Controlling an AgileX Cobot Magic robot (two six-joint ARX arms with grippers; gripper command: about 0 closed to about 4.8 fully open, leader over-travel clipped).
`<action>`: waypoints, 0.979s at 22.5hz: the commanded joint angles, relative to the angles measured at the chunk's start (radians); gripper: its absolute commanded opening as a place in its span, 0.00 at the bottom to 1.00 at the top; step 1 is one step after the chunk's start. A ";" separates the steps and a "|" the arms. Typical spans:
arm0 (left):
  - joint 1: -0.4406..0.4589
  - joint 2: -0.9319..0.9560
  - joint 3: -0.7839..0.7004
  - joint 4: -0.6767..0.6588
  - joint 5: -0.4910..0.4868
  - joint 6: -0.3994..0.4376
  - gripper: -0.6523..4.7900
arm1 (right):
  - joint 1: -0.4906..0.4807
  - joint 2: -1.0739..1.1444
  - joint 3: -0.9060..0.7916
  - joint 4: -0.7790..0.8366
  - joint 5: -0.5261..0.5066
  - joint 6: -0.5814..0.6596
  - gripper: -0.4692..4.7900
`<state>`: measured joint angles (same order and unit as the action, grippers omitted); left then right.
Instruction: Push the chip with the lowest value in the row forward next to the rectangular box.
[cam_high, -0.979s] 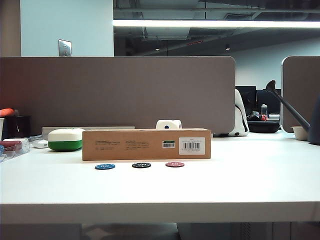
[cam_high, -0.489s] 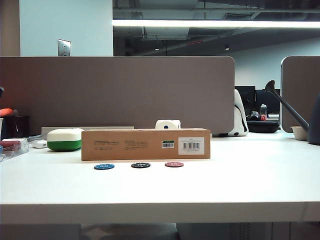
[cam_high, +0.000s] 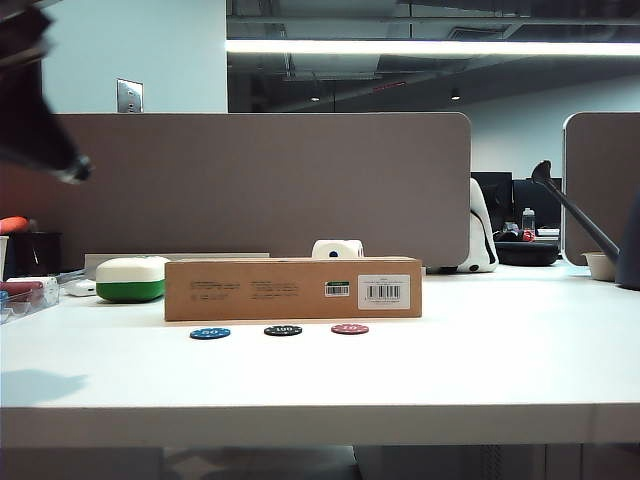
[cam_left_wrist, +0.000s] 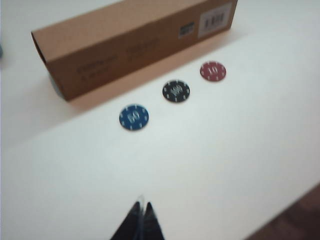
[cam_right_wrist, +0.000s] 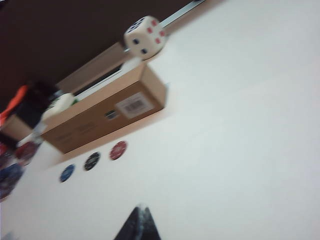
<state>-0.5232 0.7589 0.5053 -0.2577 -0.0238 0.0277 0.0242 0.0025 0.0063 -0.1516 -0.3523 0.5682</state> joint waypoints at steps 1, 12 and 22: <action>-0.002 0.051 0.029 0.113 0.001 -0.002 0.11 | 0.000 -0.002 -0.003 0.007 -0.007 0.069 0.08; -0.002 0.051 0.029 0.140 0.001 -0.002 0.11 | -0.001 0.005 0.092 0.051 0.064 0.183 0.08; -0.002 0.051 0.029 0.140 0.002 -0.002 0.11 | 0.116 0.672 0.557 0.010 0.095 -0.024 0.08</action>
<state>-0.5236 0.8131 0.5316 -0.1280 -0.0261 0.0277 0.1085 0.6136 0.5297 -0.1577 -0.2478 0.5800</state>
